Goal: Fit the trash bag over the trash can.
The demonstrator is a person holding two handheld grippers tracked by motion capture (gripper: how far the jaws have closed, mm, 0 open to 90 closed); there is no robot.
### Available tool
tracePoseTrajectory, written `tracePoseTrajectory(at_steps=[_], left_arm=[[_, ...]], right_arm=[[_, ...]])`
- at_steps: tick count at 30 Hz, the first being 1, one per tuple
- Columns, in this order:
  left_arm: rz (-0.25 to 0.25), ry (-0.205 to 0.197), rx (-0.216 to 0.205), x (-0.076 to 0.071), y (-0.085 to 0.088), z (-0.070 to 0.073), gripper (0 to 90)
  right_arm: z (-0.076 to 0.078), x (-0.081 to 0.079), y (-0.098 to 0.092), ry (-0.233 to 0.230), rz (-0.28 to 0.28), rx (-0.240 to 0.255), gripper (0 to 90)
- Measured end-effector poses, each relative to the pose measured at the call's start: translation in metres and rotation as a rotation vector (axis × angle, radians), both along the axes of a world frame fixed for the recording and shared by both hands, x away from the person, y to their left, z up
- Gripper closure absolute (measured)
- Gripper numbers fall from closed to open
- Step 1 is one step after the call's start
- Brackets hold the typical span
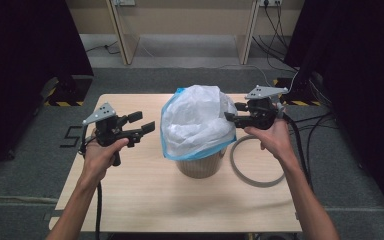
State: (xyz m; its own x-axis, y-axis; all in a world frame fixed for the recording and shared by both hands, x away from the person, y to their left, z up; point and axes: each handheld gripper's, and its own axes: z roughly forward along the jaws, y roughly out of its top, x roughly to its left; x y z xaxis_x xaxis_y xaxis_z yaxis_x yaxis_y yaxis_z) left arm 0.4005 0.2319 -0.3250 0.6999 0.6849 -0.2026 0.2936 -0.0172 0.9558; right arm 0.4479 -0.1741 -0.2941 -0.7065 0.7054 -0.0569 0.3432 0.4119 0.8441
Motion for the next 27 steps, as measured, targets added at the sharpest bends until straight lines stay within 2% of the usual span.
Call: tracePoseTrajectory(at_steps=[1, 2, 6, 11, 18, 22, 23, 25, 27], left_arm=[[0.002, 0.004, 0.002, 0.002, 0.000, 0.001, 30.4], [0.004, 0.008, 0.000, 0.004, 0.000, 0.002, 30.4], [0.008, 0.016, -0.013, 0.013, -0.003, 0.007, 30.0], [-0.015, 0.034, -0.010, 0.023, -0.013, 0.012, 29.2], [-0.041, 0.075, -0.004, 0.041, -0.027, 0.018, 28.5], [-0.051, 0.108, 0.033, 0.050, -0.038, 0.018, 29.1], [-0.057, 0.115, 0.044, 0.052, -0.040, 0.017, 31.6], [-0.070, 0.101, 0.058, 0.053, -0.040, 0.014, 47.8], [-0.075, 0.087, 0.021, 0.052, -0.037, 0.010, 63.5]], right_arm=[[-0.001, 0.004, -0.001, 0.006, -0.001, 0.009, 51.6], [-0.001, 0.008, -0.003, 0.009, 0.004, 0.030, 56.2], [-0.001, 0.029, -0.006, 0.009, 0.021, 0.056, 63.0], [0.000, 0.049, -0.003, 0.012, 0.029, 0.057, 63.9], [0.000, 0.049, 0.002, 0.014, 0.044, 0.056, 61.0], [0.001, 0.046, 0.000, 0.012, 0.045, 0.060, 59.2], [0.001, 0.045, 0.000, 0.014, 0.046, 0.062, 58.4], [0.002, 0.044, -0.001, 0.012, 0.044, 0.062, 56.8], [0.002, 0.042, -0.002, 0.010, 0.044, 0.070, 54.6]])
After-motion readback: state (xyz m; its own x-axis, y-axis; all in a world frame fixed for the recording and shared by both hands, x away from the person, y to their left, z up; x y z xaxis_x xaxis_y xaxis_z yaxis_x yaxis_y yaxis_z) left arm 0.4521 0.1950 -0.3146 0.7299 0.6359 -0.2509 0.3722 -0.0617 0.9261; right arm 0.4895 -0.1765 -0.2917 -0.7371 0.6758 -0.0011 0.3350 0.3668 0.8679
